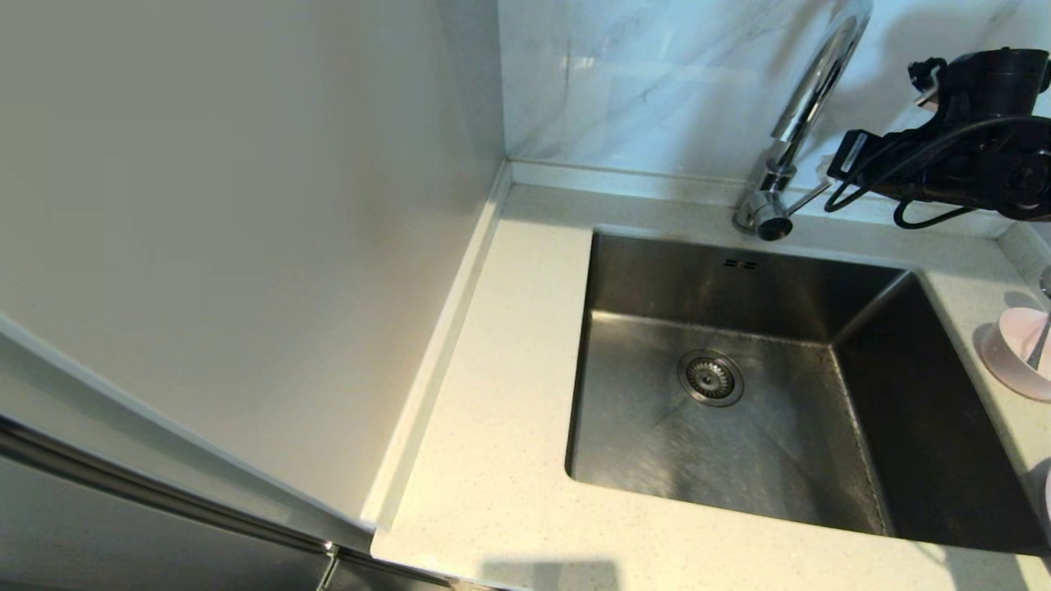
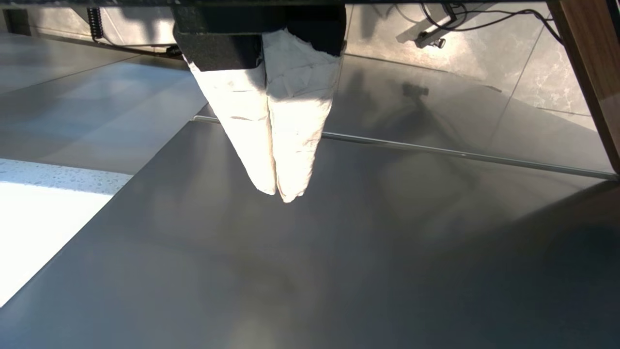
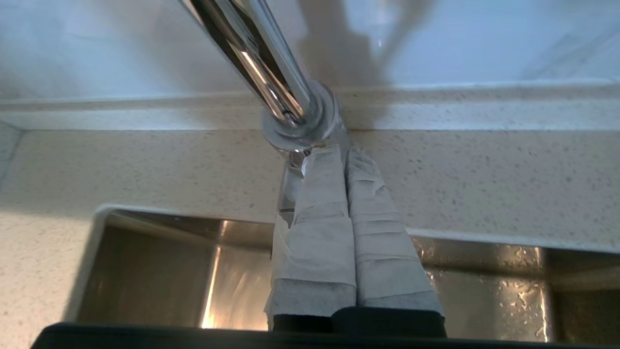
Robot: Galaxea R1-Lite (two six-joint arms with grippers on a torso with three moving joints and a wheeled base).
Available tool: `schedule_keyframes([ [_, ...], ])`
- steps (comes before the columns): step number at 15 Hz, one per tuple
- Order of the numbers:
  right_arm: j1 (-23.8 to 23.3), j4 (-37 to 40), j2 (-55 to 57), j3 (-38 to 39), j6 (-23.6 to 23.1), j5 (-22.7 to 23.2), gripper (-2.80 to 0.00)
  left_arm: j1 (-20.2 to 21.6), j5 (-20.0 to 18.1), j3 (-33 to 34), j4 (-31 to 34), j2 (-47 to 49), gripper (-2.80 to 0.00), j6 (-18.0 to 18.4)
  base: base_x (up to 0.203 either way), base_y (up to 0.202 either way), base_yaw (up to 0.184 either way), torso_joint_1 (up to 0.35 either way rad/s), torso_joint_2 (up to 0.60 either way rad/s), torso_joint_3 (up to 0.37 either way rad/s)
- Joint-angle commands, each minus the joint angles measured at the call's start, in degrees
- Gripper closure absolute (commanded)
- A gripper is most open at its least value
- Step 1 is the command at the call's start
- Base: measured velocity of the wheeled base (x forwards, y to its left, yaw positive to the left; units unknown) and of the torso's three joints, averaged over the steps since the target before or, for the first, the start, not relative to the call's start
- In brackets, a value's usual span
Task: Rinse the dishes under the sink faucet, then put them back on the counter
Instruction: Turn on the faucet
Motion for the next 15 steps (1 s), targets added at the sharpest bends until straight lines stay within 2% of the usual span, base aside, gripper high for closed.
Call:
schedule_keyframes([
  [1, 0.04, 0.2, 0.02, 0.16, 0.04, 0.03, 0.0, 0.0, 0.04, 0.0, 0.0, 0.0, 0.0, 0.0, 0.0, 0.0, 0.0, 0.0, 0.0, 0.0],
  [5, 0.04, 1.05, -0.12, 0.42, -0.09, -0.28, 0.0, 0.0, 0.04, 0.0, 0.0, 0.0, 0.0, 0.0, 0.0, 0.0, 0.0, 0.0, 0.0, 0.0],
  [10, 0.04, 7.02, -1.26, 1.16, -0.09, -0.19, 0.0, 0.0, 0.03, 0.0, 0.0, 0.0, 0.0, 0.0, 0.0, 0.0, 0.0, 0.0, 0.0, 0.0],
  [15, 0.04, 7.41, -2.5, 2.18, -0.09, -0.11, 0.0, 0.0, -0.04, 0.0, 0.0, 0.0, 0.0, 0.0, 0.0, 0.0, 0.0, 0.0, 0.0, 0.0],
])
